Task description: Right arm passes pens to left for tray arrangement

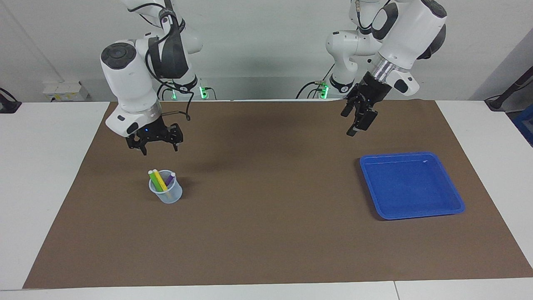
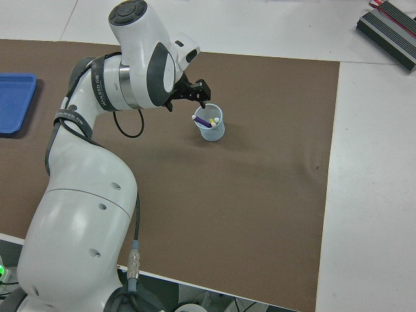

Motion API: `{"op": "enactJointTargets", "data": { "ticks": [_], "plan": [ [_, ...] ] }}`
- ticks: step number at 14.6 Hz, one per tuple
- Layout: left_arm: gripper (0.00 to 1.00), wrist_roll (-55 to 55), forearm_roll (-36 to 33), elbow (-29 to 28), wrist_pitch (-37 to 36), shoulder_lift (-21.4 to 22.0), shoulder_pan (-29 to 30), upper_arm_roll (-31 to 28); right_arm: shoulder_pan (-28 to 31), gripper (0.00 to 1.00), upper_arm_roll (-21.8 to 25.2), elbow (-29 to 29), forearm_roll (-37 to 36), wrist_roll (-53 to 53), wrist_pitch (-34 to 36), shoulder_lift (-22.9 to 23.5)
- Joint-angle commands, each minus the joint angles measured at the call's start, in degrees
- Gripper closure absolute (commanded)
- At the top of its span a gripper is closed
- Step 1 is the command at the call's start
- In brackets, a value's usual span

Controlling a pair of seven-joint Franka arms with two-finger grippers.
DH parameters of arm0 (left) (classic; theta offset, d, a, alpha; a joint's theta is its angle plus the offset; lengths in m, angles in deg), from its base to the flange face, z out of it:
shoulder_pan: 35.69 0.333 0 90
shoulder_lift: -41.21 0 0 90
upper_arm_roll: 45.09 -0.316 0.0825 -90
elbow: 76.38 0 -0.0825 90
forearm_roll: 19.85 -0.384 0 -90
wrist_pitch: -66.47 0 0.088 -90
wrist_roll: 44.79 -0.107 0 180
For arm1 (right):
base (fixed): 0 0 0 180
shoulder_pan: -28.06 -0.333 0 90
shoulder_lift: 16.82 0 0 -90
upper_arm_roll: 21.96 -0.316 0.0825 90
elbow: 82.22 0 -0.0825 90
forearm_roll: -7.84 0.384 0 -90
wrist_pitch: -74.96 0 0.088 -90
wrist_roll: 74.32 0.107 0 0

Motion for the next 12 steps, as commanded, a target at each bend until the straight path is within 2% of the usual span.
{"op": "enactJointTargets", "data": {
  "ticks": [1,3,6,8,10,12],
  "plan": [
    [0.0,2.7,4.3,-5.7,6.8,2.0,-3.0,-0.7,-2.3,0.0,-0.1,-1.8,-3.0,0.6,-2.5,3.8],
    [0.0,3.2,4.4,-8.7,12.0,1.7,-6.6,-0.8,-2.6,0.0,-0.1,-1.7,-5.2,-6.6,-3.3,4.8],
    [0.0,3.5,4.4,-10.2,13.8,1.3,-8.0,-0.7,-1.8,0.0,-0.1,-1.6,-5.7,-18.6,-3.4,5.3],
    [0.0,4.9,4.5,-11.5,17.7,1.2,-9.7,-0.7,-1.8,0.0,-0.1,-1.0,-7.4,-22.1,-3.6,5.5],
    [0.0,9.0,4.5,-13.5,25.2,0.4,-12.3,-0.8,-2.1,0.0,-0.1,-0.3,-8.7,-24.1,-4.3,5.5],
    [0.0,9.1,4.5,-14.4,28.6,-0.8,-13.4,-0.8,-2.5,0.01,-0.1,0.5,-10.0,-25.1,-5.6,5.5]
  ]
}}
